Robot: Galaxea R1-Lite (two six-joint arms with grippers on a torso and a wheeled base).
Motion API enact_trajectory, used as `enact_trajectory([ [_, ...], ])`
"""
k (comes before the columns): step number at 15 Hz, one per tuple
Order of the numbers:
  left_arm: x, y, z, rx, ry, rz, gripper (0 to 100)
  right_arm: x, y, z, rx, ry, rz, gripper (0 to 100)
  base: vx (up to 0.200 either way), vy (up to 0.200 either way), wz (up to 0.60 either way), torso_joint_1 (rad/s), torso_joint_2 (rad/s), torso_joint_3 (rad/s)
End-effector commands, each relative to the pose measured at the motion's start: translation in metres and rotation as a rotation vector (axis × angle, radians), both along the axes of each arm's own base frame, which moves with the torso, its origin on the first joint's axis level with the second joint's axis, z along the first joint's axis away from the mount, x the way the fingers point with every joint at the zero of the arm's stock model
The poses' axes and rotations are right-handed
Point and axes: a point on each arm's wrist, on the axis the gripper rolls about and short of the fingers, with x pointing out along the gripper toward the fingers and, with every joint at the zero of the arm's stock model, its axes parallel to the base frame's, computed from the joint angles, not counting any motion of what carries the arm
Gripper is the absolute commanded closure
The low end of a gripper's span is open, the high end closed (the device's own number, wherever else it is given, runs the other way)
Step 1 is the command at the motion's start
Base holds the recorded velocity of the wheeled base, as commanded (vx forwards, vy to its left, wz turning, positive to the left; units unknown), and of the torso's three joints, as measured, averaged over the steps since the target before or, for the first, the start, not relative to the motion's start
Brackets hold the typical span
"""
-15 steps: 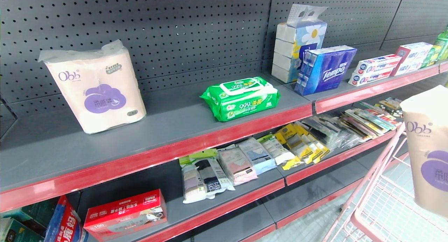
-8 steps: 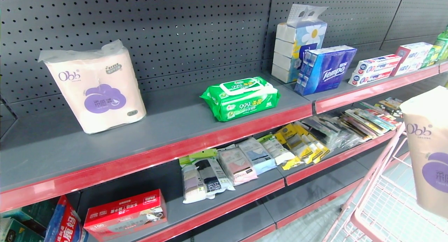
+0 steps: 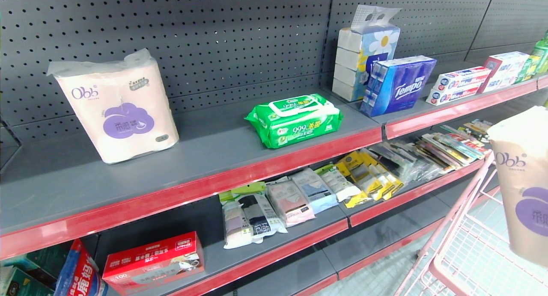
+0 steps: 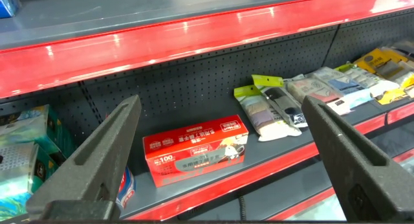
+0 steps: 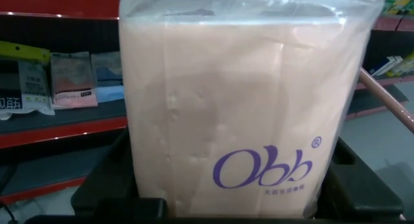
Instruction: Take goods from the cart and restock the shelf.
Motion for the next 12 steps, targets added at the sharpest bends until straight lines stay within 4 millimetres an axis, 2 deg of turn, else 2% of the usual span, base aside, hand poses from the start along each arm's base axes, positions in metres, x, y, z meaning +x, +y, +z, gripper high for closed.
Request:
enact_trajectory([
  [1,0.0001,0.0000,0.0001,0.000,0.001,-0.001,0,0.0014,0.0001,0.0003,-0.001,0.004,0.002,100,0.000,0.000,0.00,0.000,0.00,0.000],
  [6,0.0001,0.0000,0.0001,-0.001,0.001,0.001,0,0.0024,0.0001,-0.0017,-0.001,0.013,0.002,100,0.000,0.000,0.00,0.000,0.00,0.000],
  [12,0.0001,0.0000,0.0001,0.000,0.001,0.001,0,0.0035,0.0001,-0.0025,-0.001,0.019,0.002,100,0.000,0.000,0.00,0.216,-0.47,-0.258],
])
